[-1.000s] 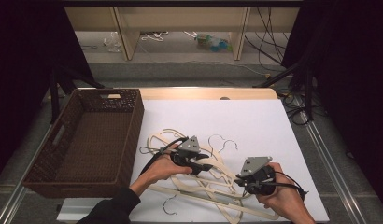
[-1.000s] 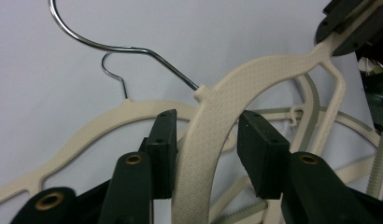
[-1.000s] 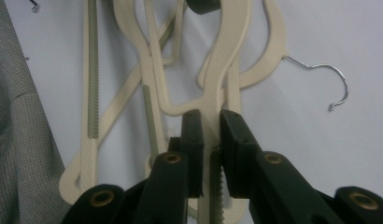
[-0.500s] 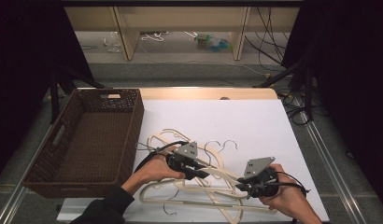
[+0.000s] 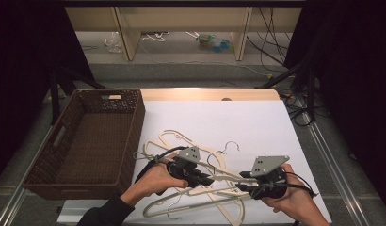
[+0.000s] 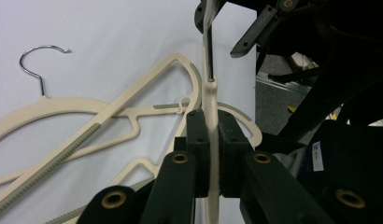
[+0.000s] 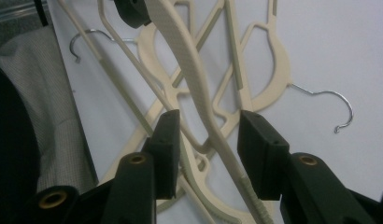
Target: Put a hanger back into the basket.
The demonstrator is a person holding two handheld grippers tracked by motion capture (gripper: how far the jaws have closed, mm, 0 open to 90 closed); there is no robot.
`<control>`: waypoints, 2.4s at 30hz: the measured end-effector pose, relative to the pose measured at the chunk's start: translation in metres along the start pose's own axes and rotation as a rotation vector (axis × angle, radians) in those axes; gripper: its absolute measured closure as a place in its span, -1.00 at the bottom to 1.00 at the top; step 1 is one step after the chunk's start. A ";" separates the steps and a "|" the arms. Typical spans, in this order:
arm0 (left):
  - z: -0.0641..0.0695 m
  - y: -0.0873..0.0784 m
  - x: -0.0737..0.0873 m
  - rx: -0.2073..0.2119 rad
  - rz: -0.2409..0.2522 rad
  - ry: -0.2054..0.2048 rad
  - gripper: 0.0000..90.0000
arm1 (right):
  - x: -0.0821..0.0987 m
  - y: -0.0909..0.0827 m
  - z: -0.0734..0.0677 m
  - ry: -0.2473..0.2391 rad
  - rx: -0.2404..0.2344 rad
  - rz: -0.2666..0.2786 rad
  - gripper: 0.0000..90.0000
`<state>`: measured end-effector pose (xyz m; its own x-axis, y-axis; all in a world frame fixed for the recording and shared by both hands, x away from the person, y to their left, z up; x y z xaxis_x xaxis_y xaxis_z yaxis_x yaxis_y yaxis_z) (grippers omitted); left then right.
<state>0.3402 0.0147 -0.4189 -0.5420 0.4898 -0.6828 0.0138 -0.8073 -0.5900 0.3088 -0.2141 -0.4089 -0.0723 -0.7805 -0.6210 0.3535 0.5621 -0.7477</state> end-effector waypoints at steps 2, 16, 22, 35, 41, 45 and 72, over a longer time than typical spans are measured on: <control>0.001 -0.002 -0.001 -0.009 0.002 0.003 0.90 | -0.002 -0.004 0.001 0.003 0.017 0.014 0.30; 0.005 -0.046 -0.024 -0.100 0.064 0.007 0.90 | -0.015 -0.052 0.006 0.050 0.110 0.108 -0.01; 0.005 -0.085 -0.043 -0.151 0.141 0.011 0.90 | -0.006 -0.047 0.011 0.107 0.117 0.107 -0.09; -0.004 -0.170 -0.074 -0.250 0.302 -0.039 0.90 | 0.010 -0.006 0.010 0.129 0.048 0.063 -0.16; -0.024 -0.218 -0.072 -0.356 0.358 -0.084 0.90 | 0.016 0.002 0.009 0.145 0.021 0.045 -0.16; -0.041 -0.242 -0.061 -0.449 0.363 -0.101 0.90 | 0.021 0.006 0.010 0.155 0.018 0.032 -0.16; -0.121 -0.326 0.023 -0.641 0.440 -0.227 0.90 | 0.030 0.018 0.012 0.185 0.004 0.003 -0.16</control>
<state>0.4248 0.3294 -0.2942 -0.5313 0.0369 -0.8464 0.7068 -0.5314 -0.4669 0.3245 -0.2307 -0.4378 -0.2414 -0.7152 -0.6559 0.3571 0.5629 -0.7453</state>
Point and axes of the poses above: each handheld gripper's, and its own axes: y roughly forward along the jaws, x roughly out of its underside, z roughly to its right, the point moved 3 cm from there along y, roughly forward along the jaws, and after that the axes turned 14 degrees about -y, right-handed, at the moved point
